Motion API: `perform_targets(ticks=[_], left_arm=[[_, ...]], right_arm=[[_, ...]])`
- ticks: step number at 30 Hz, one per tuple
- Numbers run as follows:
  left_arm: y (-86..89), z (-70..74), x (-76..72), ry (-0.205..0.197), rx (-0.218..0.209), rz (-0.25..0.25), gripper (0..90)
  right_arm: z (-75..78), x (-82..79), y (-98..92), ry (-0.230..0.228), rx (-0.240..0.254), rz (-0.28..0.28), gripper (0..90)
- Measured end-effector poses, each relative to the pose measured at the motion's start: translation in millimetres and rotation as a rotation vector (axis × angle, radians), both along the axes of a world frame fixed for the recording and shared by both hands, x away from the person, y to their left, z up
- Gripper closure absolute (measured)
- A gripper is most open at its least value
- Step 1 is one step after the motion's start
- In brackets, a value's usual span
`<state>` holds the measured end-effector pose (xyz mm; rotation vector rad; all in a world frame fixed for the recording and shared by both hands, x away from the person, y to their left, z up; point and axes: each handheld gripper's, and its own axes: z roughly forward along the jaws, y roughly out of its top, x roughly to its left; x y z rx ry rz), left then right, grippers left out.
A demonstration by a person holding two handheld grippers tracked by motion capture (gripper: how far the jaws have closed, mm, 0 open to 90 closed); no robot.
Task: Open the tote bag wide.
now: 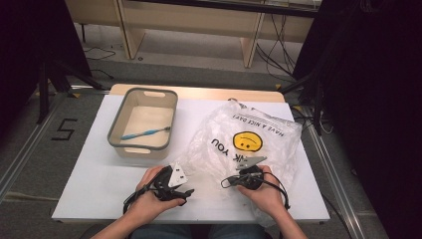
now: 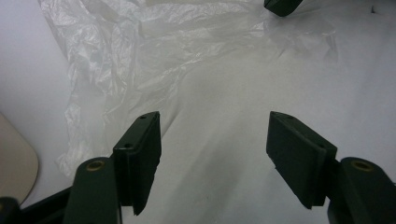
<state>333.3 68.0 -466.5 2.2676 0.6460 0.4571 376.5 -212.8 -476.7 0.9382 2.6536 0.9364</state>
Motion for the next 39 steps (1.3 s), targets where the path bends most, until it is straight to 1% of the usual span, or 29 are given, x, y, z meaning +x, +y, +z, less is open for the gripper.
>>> perform_targets(ticks=[2,5,6,11,13,15,16,19,21,23,24,27,29,32,34,35,36,39], left_arm=[[-0.8,-0.2,0.2,0.002,0.002,-0.003,35.3],[-2.4,0.4,-0.1,-0.006,-0.001,-0.009,35.4],[-3.0,0.6,-0.2,-0.008,-0.003,-0.010,35.4],[-6.5,2.5,0.6,-0.019,-0.015,-0.014,36.1],[-9.2,4.1,1.5,-0.022,-0.023,-0.021,36.4],[-13.4,6.4,3.8,-0.026,-0.042,-0.022,36.4],[-15.9,7.9,5.5,-0.035,-0.045,-0.026,36.4],[-21.1,12.8,12.2,-0.073,-0.037,-0.034,36.6],[-22.6,15.6,17.7,-0.090,-0.039,-0.019,36.4],[-25.5,17.3,24.3,-0.104,-0.050,0.001,37.3],[-27.3,17.7,27.1,-0.107,-0.050,0.007,37.2],[-34.1,17.4,34.5,-0.102,-0.057,0.011,37.0],[-41.0,15.5,39.1,-0.103,-0.044,0.009,37.8],[-51.5,10.8,46.2,-0.131,-0.004,0.001,36.1],[-57.8,8.0,51.5,-0.151,0.023,-0.003,33.3],[-60.3,7.1,54.3,-0.163,0.030,-0.002,31.5],[-62.8,6.1,56.6,-0.169,0.027,0.005,31.1],[-68.0,4.4,62.6,-0.186,0.029,0.000,31.9]], right_arm=[[1.3,-0.5,0.3,-0.003,0.004,0.002,90.0],[8.0,-2.2,0.1,-0.013,0.031,-0.004,90.0],[10.8,-2.8,-0.2,-0.024,0.036,0.002,90.0],[25.3,-4.8,-1.2,-0.065,0.076,-0.009,90.0],[29.0,-4.4,-2.2,-0.077,0.086,-0.014,90.0],[31.7,-3.8,-3.1,-0.080,0.098,-0.020,90.0],[32.8,-3.5,-3.1,-0.081,0.102,-0.022,90.0],[36.0,-3.6,-3.6,-0.092,0.108,-0.024,90.0],[38.1,-4.1,-3.5,-0.099,0.111,-0.024,90.0],[40.3,-4.7,-3.2,-0.106,0.114,-0.022,90.0],[41.7,-5.0,-2.7,-0.113,0.116,-0.020,90.0],[45.0,-5.5,-2.0,-0.120,0.126,-0.023,90.0],[46.8,-5.6,-1.6,-0.128,0.126,-0.023,90.0],[49.2,-5.5,-1.1,-0.133,0.134,-0.025,90.0],[50.6,-5.9,-0.9,-0.135,0.139,-0.021,90.0],[51.2,-6.1,-0.8,-0.135,0.142,-0.019,90.0],[51.7,-6.4,-0.6,-0.136,0.142,-0.018,90.0],[53.7,-7.4,-0.4,-0.142,0.148,-0.012,90.0]])
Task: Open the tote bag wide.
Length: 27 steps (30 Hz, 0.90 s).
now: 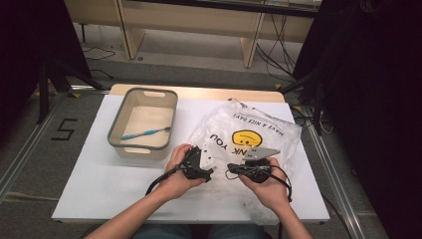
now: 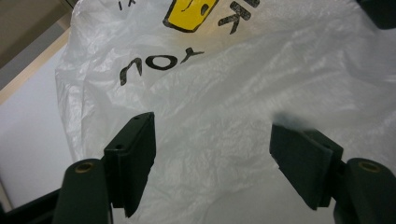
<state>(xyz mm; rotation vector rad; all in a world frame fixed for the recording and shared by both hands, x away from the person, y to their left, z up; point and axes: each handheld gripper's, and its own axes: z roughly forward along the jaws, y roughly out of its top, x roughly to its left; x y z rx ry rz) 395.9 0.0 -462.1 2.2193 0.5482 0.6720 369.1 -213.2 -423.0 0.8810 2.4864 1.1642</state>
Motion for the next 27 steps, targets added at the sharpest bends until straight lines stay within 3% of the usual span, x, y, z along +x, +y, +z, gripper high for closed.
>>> perform_targets(ticks=[6,11,17,21,25,27], left_arm=[[-5.0,-0.2,3.3,-0.043,0.012,-0.035,55.4],[-2.8,7.4,3.4,-0.054,-0.044,-0.041,76.1],[-0.8,13.2,3.7,-0.031,-0.098,-0.040,88.1],[-1.0,17.0,3.5,-0.032,-0.112,-0.033,89.1],[-1.9,19.7,4.8,-0.037,-0.112,-0.038,89.2],[-2.7,20.3,5.3,-0.041,-0.113,-0.036,89.2]], right_arm=[[2.7,-1.7,0.1,-0.003,0.017,0.006,90.0],[1.5,-1.7,0.6,-0.002,0.012,0.009,90.0],[0.3,-2.2,2.0,0.002,0.013,0.009,90.0],[0.5,-2.6,2.5,-0.008,0.008,-0.001,89.9],[0.4,-3.3,3.1,-0.043,-0.009,-0.036,72.0],[1.7,-3.5,2.6,-0.095,0.003,-0.065,55.1]])
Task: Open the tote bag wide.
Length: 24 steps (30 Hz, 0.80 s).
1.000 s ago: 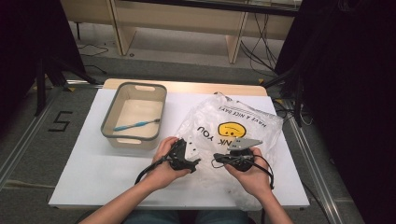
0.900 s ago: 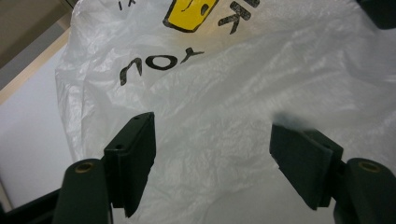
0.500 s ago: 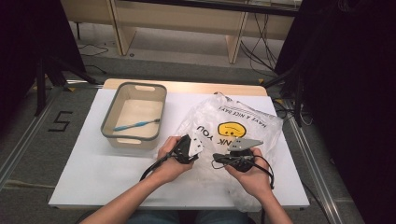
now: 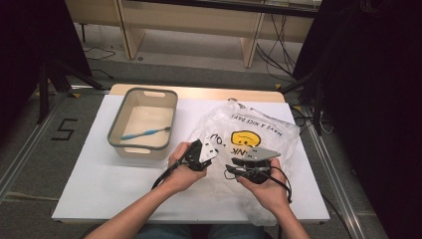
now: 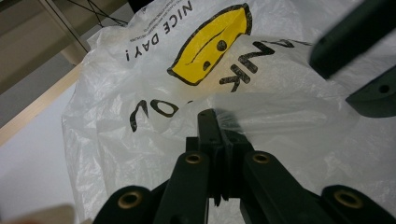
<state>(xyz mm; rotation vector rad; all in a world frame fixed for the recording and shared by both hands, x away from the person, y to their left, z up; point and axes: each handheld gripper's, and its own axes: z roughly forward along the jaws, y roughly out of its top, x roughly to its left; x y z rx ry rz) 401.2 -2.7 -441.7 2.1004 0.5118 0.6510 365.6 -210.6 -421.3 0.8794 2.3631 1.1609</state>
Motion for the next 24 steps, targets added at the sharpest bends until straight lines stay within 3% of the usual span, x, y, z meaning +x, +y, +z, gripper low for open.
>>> perform_targets(ticks=[3,6,12,15,18,20,22,24], left_arm=[[-0.7,0.7,0.7,-0.002,-0.001,0.000,89.2],[-1.4,2.1,1.1,-0.009,-0.003,-0.001,89.2],[-2.5,5.4,0.5,-0.024,-0.020,0.004,89.2],[-3.0,6.1,-0.4,-0.029,-0.019,-0.004,89.1],[-3.1,5.6,-0.4,-0.035,-0.019,-0.002,88.8],[-1.8,6.3,0.2,-0.040,-0.018,-0.001,86.4],[-0.6,7.5,-0.3,-0.047,-0.020,-0.005,81.9],[0.7,8.9,-2.1,-0.040,-0.022,-0.014,70.5]], right_arm=[[2.3,0.8,-0.1,-0.042,0.013,-0.012,35.5],[0.1,1.7,2.3,-0.050,0.003,-0.012,25.2],[-17.3,4.9,12.8,-0.021,-0.102,0.006,21.3],[-24.4,9.2,13.3,-0.028,-0.138,-0.011,33.8],[-22.6,11.7,10.3,-0.019,-0.103,-0.025,64.6],[-19.6,12.3,8.6,-0.027,-0.081,-0.045,78.0],[-15.9,12.7,5.8,-0.032,-0.069,-0.064,86.0],[-11.7,13.7,3.0,-0.040,-0.059,-0.084,89.7]])
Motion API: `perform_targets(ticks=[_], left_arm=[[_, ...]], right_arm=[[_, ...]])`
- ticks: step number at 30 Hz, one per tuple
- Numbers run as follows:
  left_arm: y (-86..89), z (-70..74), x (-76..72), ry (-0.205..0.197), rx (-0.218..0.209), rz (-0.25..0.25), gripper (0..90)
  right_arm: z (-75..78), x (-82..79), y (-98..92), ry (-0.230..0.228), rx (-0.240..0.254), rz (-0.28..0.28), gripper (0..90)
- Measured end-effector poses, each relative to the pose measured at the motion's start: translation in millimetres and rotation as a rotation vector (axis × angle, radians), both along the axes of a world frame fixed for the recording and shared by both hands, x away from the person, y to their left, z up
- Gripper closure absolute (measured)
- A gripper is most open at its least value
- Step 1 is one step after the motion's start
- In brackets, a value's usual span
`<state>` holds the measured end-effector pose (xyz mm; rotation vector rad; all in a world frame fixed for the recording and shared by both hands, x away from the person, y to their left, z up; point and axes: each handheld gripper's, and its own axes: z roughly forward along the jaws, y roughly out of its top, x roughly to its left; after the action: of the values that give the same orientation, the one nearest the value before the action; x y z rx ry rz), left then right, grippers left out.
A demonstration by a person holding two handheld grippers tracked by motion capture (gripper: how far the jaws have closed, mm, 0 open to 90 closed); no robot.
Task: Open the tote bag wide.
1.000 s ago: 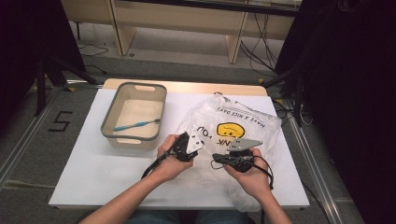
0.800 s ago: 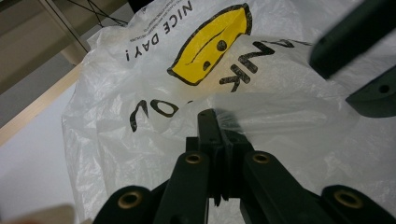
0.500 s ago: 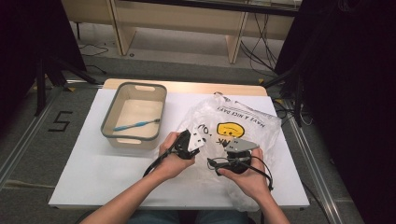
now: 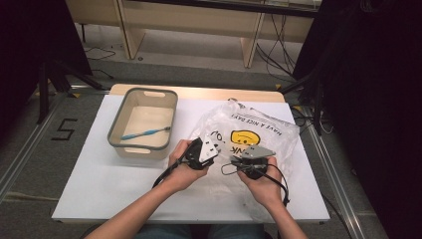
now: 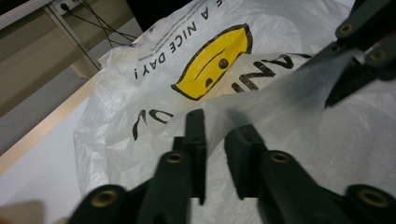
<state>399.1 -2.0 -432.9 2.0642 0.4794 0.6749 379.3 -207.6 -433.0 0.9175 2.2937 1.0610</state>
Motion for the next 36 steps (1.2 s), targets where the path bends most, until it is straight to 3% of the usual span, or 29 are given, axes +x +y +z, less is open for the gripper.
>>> perform_targets(ticks=[3,4,6,10,16,21,25,33,36], left_arm=[[3.3,2.5,-3.9,-0.012,0.006,0.017,53.8],[7.5,6.7,-8.6,0.007,-0.017,0.041,47.3],[12.6,11.6,-13.2,0.030,-0.018,0.071,35.5],[24.1,16.1,-23.8,0.060,-0.026,0.065,27.5],[41.5,16.8,-33.2,0.056,-0.035,0.076,24.8],[60.6,20.6,-36.2,0.049,-0.065,0.120,24.7],[68.5,20.6,-37.8,0.056,-0.079,0.129,24.3],[76.4,21.5,-37.1,0.070,-0.096,0.135,23.7],[81.9,25.4,-36.8,0.064,-0.120,0.143,23.6]], right_arm=[[8.5,1.4,-3.5,-0.013,0.021,-0.042,90.0],[12.4,2.1,-4.7,-0.021,0.036,-0.059,90.0],[17.9,3.4,-6.1,-0.035,0.053,-0.080,90.0],[29.2,7.5,-8.4,-0.061,0.085,-0.106,90.0],[36.8,10.7,-9.6,-0.137,0.111,-0.139,90.0],[37.4,7.7,-9.3,-0.236,0.137,-0.148,90.0],[37.2,5.4,-9.7,-0.278,0.160,-0.167,90.0],[38.1,7.1,-10.9,-0.286,0.186,-0.179,90.0],[39.9,6.7,-11.0,-0.295,0.197,-0.182,90.0]])
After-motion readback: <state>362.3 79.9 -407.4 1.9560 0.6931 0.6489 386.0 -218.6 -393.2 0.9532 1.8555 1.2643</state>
